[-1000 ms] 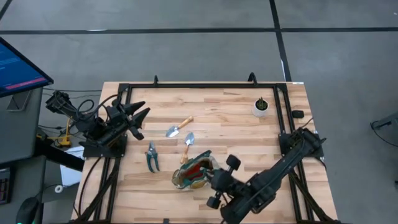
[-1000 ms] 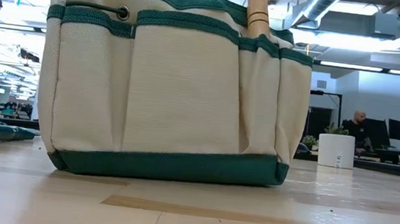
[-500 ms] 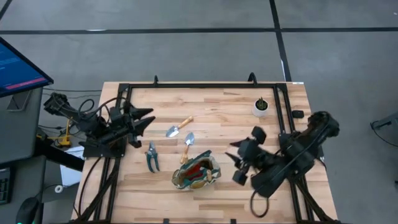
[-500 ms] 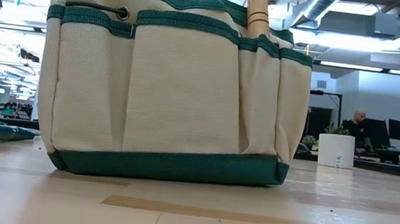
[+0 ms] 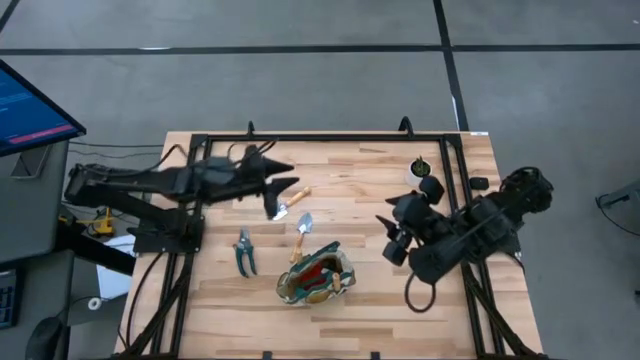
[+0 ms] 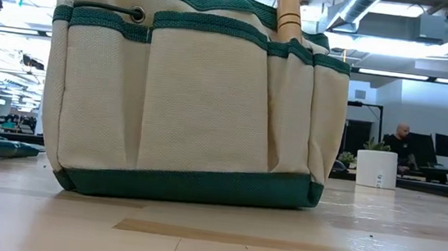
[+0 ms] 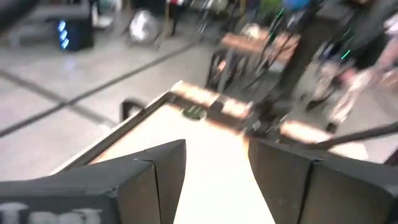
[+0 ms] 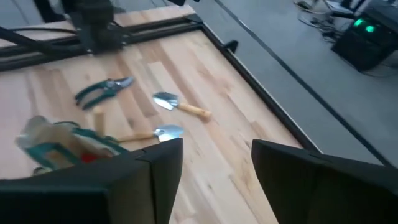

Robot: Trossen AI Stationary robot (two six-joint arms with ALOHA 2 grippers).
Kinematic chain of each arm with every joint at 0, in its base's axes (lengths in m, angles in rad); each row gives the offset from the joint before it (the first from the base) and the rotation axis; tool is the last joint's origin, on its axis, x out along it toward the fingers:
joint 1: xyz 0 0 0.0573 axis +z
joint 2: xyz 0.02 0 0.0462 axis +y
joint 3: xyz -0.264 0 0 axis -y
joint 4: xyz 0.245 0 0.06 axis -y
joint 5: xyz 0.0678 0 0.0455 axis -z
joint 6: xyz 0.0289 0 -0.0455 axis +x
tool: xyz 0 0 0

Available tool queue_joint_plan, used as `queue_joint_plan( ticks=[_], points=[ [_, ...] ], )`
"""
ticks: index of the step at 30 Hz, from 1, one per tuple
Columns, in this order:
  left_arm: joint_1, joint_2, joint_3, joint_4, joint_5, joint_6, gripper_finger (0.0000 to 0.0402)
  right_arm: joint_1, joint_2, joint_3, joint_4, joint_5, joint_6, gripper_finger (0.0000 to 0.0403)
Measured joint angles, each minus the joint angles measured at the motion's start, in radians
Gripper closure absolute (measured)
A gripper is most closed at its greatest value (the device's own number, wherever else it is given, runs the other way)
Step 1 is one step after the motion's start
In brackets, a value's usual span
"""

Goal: Pick & Place Garden tools in Gardening bag
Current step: Put the brown trowel into the gardening bag pocket

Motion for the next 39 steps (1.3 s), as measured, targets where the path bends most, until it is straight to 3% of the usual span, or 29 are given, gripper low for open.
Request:
queue_joint_plan(
  ticks=[5,13,18,26,32,39],
  points=[
    [0.171,0.063,0.018,-0.143,0.118,0.002,0.0212,-0.071,0.0,-0.008,0.002,-0.002,-0.044,0.022],
    [0.336,0.275,0.018,-0.157,0.259,0.137,0.016,-0.231,0.0,-0.008,0.002,-0.076,-0.126,0.0213],
    [0.353,0.397,0.018,-0.157,0.274,0.143,0.0153,-0.299,0.0,-0.008,0.002,-0.135,-0.16,0.0215],
    [0.351,0.561,0.018,-0.187,0.29,0.156,0.0153,-0.337,0.0,-0.009,0.002,-0.142,-0.189,0.0212],
    [0.352,0.619,0.018,-0.184,0.242,0.161,0.0156,-0.336,0.0,-0.009,0.002,-0.158,-0.216,0.0215],
    [0.353,0.677,0.016,-0.186,0.289,0.166,0.016,-0.327,0.0,-0.009,0.003,-0.16,-0.242,0.0213]
  ],
)
